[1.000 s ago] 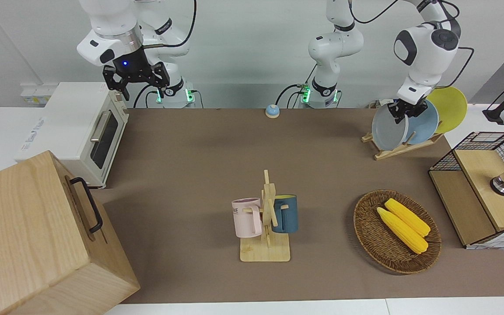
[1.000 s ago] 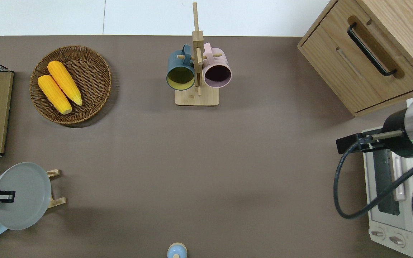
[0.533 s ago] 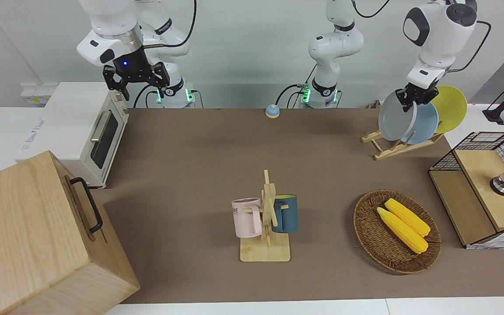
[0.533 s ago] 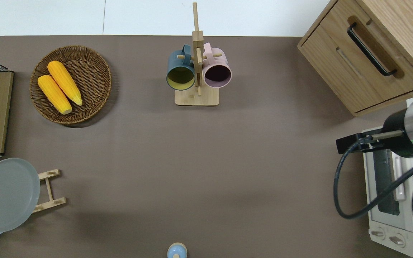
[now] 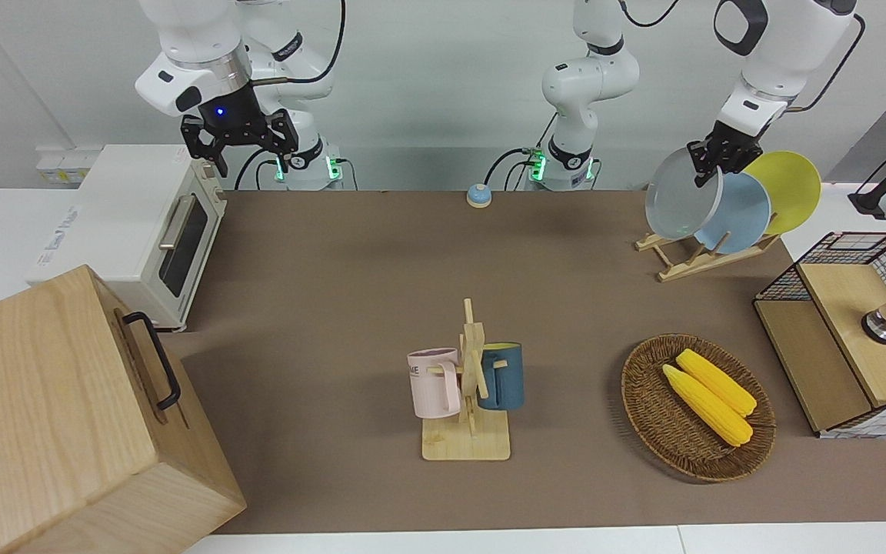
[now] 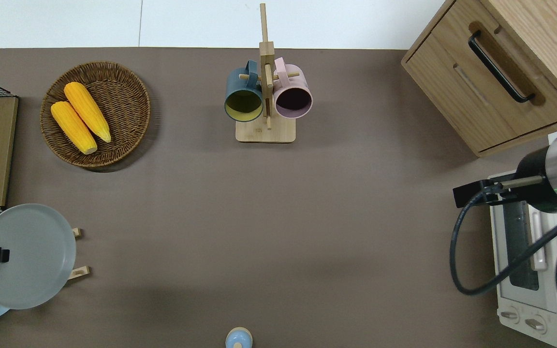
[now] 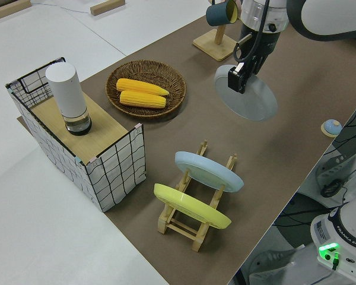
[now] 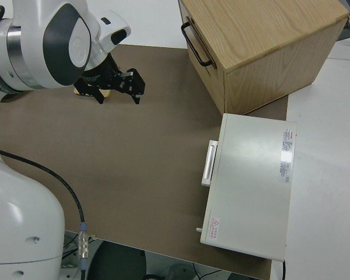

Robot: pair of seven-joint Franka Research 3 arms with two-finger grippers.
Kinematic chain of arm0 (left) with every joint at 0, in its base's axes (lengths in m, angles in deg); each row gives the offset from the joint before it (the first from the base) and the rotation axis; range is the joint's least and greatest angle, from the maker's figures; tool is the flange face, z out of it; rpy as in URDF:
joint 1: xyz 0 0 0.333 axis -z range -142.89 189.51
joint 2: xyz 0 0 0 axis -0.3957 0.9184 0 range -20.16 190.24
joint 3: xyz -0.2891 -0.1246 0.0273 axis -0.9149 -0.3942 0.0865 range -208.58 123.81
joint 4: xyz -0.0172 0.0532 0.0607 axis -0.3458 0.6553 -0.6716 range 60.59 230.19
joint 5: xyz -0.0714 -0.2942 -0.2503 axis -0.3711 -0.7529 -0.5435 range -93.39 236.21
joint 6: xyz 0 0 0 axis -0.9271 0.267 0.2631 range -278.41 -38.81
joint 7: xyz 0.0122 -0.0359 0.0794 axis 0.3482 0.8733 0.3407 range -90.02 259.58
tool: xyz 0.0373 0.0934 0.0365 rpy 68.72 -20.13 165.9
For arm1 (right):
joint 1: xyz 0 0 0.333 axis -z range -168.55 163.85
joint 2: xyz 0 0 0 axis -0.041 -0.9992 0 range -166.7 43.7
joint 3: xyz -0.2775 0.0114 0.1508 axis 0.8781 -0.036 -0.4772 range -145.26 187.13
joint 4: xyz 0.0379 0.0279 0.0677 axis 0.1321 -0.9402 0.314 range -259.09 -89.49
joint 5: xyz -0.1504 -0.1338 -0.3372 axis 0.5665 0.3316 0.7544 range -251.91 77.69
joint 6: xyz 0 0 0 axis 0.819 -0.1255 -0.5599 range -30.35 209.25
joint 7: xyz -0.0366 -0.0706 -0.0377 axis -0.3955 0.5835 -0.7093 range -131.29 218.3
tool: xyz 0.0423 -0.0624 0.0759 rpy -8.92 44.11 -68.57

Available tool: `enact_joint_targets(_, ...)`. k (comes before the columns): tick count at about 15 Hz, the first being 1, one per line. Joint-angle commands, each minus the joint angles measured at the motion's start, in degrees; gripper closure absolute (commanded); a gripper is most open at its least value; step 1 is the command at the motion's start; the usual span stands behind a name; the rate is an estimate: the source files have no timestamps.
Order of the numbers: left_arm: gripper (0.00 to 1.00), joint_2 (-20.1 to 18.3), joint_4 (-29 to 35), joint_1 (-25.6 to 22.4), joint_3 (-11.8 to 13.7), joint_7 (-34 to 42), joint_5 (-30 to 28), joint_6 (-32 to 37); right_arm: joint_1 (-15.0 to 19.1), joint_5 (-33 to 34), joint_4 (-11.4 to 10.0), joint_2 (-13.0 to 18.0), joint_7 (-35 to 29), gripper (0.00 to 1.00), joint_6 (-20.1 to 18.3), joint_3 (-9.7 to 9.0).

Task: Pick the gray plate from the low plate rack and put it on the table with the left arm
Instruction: 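Lift the gray plate out of the rack and carry it farther from the robot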

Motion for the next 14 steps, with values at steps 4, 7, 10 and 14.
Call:
enact_joint_targets(4,1.00,1.39,-0.75,0.35,0.44,-4.17,-14.38,2.33,0.56,-0.59,0.35,0.14,-0.01,0.011,-0.83,-0.33)
enact_joint_targets(7,1.00,2.35,-0.05,0.44,0.44,-4.26,-18.35,2.60,0.56,-0.59,0.35,0.14,-0.01,0.013,-0.83,-0.33)
enact_joint_targets(10,1.00,3.76,1.62,0.53,0.18,-4.09,-21.25,2.42,0.56,-0.59,0.35,0.14,-0.01,0.013,-0.83,-0.33)
enact_joint_targets(14,1.00,5.26,3.47,1.31,0.18,-3.39,-23.72,0.94,0.56,-0.59,0.35,0.14,-0.01,0.011,-0.83,-0.33)
